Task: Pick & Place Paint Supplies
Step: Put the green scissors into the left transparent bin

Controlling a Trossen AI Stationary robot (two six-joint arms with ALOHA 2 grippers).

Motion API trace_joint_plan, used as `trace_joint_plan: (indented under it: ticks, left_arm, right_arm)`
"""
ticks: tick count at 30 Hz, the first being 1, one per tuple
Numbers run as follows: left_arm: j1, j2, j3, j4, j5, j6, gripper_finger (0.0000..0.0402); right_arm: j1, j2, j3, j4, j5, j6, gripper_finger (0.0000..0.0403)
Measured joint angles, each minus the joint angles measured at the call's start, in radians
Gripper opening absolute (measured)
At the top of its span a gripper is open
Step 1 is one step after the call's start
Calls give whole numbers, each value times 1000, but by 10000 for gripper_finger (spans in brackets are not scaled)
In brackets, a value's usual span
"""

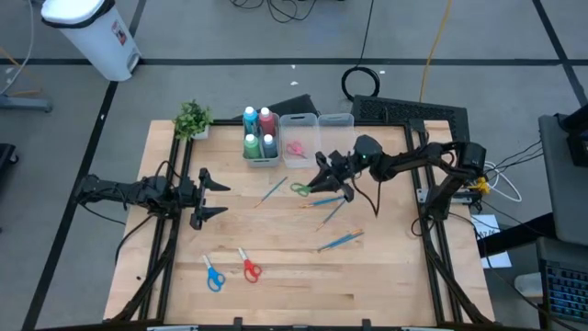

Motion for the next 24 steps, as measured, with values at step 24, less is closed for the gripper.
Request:
trace_joint_plan:
  ticks: [24]
  left_arm:
    - [0, 0, 0, 0, 0, 0, 308]
  right_arm:
    - [58, 0, 46, -226, 888, -197, 45]
